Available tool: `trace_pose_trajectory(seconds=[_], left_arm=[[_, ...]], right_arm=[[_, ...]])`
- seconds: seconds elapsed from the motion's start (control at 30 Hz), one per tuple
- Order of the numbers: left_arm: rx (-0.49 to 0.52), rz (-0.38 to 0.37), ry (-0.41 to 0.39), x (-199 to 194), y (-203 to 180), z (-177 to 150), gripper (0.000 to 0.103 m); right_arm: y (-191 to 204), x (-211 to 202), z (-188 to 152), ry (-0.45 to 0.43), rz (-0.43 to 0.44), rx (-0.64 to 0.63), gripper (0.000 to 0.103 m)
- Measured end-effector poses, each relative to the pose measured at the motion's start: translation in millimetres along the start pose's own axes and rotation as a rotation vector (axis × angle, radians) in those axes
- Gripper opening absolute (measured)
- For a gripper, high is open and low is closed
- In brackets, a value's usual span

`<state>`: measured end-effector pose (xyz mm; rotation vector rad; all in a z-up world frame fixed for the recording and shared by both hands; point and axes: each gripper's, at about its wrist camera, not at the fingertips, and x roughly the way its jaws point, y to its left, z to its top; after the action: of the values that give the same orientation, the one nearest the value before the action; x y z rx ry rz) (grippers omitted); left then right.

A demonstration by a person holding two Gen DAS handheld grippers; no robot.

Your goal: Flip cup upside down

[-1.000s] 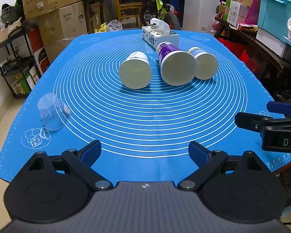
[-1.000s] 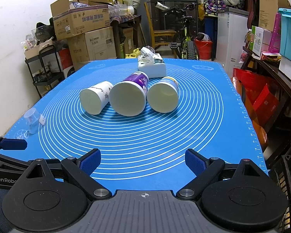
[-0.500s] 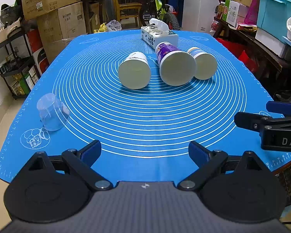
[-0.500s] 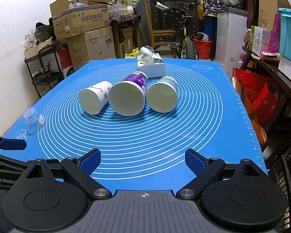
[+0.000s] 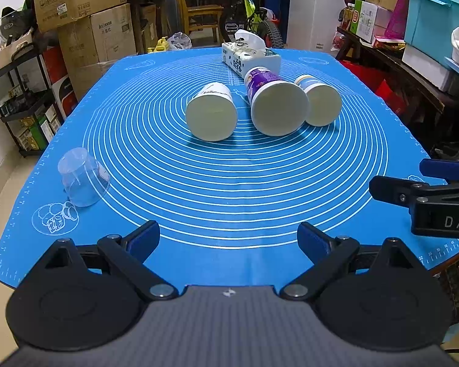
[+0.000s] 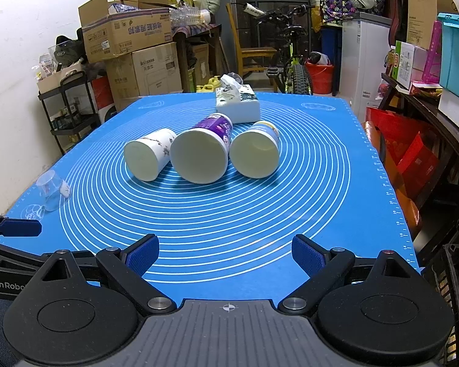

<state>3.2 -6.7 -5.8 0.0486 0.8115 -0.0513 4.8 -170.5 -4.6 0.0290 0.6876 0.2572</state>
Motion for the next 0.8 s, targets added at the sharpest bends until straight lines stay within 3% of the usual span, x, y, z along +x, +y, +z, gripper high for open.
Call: trace_pose_trajectory(seconds=[0.8], left_arm=[[-0.014,0.001,-0.006,4.5,5.0,2.1,0.096]], right_arm=[[-5.9,6.0,1.3,-0.007,0.005,0.017,0.094]])
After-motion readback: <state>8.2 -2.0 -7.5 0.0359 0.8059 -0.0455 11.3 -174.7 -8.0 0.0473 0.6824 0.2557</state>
